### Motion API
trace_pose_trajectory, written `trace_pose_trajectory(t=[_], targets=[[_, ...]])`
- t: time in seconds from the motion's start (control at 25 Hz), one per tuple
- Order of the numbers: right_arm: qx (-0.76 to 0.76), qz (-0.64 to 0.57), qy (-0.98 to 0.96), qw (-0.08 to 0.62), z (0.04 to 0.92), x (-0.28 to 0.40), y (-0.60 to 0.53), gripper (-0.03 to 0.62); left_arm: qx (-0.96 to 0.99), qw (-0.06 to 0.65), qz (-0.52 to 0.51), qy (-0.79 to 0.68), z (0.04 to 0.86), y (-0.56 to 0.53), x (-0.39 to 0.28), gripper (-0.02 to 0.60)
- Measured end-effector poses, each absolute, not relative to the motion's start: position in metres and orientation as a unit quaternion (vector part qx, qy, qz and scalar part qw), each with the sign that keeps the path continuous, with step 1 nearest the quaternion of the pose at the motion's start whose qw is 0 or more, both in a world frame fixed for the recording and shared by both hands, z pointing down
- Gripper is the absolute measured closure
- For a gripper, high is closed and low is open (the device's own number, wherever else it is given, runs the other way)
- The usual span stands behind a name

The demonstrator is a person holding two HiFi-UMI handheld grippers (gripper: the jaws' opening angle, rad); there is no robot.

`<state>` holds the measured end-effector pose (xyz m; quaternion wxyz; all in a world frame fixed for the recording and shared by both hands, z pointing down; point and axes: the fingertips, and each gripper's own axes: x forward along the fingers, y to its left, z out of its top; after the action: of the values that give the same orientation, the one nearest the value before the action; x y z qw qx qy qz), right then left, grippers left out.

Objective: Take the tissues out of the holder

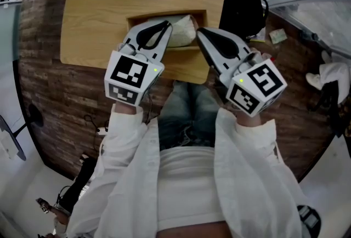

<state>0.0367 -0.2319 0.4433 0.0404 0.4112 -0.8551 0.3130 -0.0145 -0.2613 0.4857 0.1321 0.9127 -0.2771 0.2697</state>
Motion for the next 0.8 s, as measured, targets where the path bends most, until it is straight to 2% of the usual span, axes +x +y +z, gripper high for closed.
trace_pose_trajectory(t=[0.44,0.8], targets=[[0.411,0.314,-0.855,0.041,0.446,0.040,-0.229,0.582,0.902,0.077,0.326,-0.274,0.501,-0.259,-0.014,0.571],[0.407,0.312,-0.857,0.044,0.446,0.039,-0.229,0.582,0.896,0.061,0.362,-0.251,0.511,-0.254,-0.015,0.512]])
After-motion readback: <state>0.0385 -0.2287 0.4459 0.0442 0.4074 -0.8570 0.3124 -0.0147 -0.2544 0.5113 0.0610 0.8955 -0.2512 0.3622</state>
